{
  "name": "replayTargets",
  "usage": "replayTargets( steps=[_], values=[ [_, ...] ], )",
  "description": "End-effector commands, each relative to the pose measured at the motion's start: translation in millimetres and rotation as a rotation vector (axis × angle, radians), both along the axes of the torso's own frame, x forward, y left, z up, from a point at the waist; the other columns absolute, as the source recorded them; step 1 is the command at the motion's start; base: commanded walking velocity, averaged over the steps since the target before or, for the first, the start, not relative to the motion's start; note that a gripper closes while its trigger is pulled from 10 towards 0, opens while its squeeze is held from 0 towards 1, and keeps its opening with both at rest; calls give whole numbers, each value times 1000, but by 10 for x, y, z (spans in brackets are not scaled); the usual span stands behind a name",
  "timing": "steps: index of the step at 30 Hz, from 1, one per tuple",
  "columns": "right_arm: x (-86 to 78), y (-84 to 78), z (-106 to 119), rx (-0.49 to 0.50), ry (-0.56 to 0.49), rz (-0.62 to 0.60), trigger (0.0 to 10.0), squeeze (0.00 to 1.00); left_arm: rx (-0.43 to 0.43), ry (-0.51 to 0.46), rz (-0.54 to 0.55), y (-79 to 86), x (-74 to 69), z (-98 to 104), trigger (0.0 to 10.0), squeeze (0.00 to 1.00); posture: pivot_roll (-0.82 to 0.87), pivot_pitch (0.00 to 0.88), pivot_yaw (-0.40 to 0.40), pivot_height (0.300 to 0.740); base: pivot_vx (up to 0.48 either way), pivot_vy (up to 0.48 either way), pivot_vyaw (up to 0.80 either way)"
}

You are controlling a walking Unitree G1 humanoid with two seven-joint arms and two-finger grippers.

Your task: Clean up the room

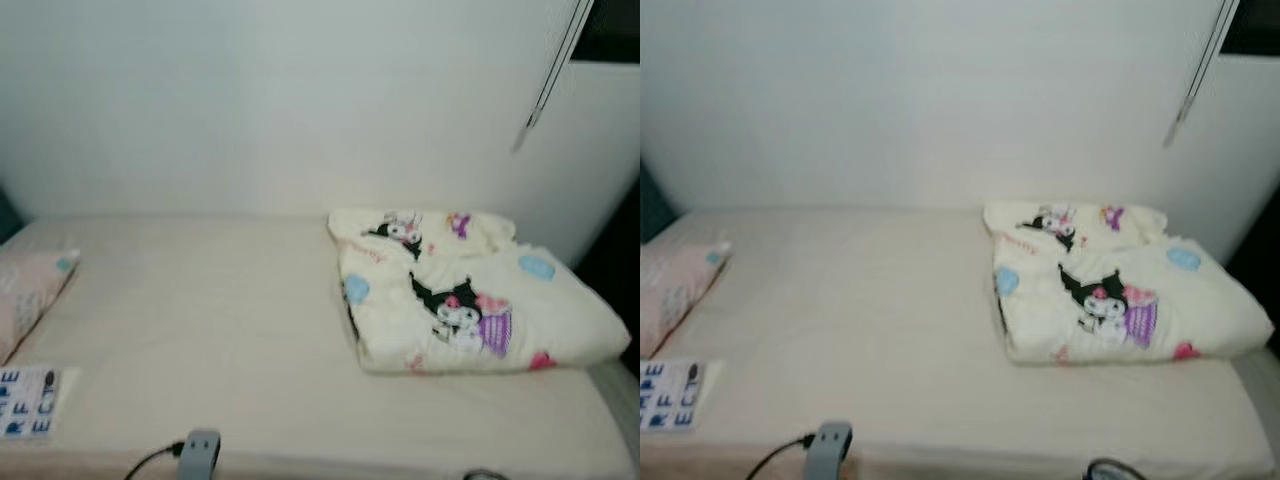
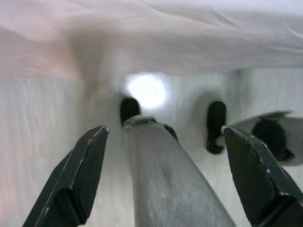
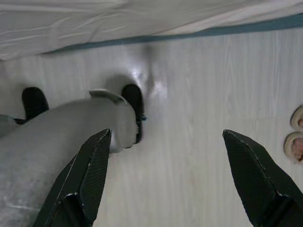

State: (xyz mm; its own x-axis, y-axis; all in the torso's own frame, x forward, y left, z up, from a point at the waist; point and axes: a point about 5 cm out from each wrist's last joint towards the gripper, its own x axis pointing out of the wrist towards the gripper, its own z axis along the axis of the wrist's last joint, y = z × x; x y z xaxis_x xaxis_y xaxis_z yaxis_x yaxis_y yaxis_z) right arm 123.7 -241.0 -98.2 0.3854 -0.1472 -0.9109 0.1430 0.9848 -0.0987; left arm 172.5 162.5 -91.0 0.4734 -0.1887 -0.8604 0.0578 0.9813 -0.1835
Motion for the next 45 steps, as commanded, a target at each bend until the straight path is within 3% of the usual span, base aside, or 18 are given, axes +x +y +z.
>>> replayTargets(
  steps=[1,14,21,28,32,33,37,43,45],
  values=[
    [24,12,6,9,-22,-6,10000,0,5,10,-8,11,-18,-8,10000,0,40,0,-11,731,0,-465,0],
    [106,307,-37,-1,-3,28,10000,0,-1,11,-3,-3,-25,-11,10000,0,38,0,-15,731,0,-465,711],
    [172,422,-34,18,-5,28,10000,0,-4,13,0,-8,-36,-17,10000,0,37,0,-18,731,0,-465,0],
    [50,306,-55,9,12,19,10000,0,-9,15,4,-15,-42,-19,10000,0,34,0,-20,731,0,-465,0],
    [-85,84,-47,-9,27,9,10000,0,-13,17,5,-21,-47,-21,10000,0,32,0,-21,731,0,-462,0],
    [-85,84,-47,-9,27,9,10000,0,-13,17,5,-21,-47,-21,10000,0,32,0,-21,731,0,-465,0],
    [-109,-184,20,-34,30,-1,10000,0,-23,9,31,-23,-38,-18,10000,0,31,0,-28,731,0,-343,0],
    [2,-171,48,-35,19,7,10000,0,-10,9,39,-12,-34,-17,10000,0,32,0,-31,731,0,0,0],
    [69,-85,42,-27,12,15,10000,0,-3,12,33,-9,-40,-20,10000,0,29,0,-30,731,0,0,0]
  ],
)
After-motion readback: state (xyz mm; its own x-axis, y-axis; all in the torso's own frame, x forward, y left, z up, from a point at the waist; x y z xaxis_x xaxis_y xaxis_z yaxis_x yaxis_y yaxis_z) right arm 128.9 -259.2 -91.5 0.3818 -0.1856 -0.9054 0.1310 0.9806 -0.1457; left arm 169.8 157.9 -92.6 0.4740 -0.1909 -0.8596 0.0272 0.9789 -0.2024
